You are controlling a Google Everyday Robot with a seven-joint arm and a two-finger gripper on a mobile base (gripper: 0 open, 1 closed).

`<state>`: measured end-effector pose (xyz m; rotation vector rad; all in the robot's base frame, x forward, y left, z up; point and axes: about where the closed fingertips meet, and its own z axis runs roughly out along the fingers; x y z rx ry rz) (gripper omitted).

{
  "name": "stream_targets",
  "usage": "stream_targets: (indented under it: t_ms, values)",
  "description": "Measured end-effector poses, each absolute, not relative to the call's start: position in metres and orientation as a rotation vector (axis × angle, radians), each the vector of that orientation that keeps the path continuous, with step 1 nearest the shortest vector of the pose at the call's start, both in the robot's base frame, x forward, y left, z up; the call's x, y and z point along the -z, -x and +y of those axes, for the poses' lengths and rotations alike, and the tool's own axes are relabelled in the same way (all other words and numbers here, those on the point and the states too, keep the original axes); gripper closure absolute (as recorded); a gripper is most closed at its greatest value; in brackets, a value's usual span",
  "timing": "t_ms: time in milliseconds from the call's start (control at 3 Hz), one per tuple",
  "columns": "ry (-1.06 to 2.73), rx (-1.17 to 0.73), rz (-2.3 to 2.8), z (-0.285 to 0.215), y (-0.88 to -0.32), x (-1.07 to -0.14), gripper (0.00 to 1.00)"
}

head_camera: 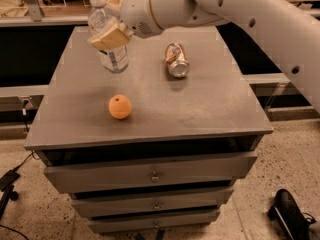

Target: Move blue plastic bottle near orange can

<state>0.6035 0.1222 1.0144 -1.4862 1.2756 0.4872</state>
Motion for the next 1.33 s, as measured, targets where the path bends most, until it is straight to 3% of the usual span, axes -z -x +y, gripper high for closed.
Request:
stream_targets:
  t_ms: [1000,1333]
  values:
    - [1.438,-0.477,1.320,0.1036,-0.6189,-0.9931,1.00]
    - [1.419,-0.566,1.359,0.1045,-0.6160,-0.9868,1.00]
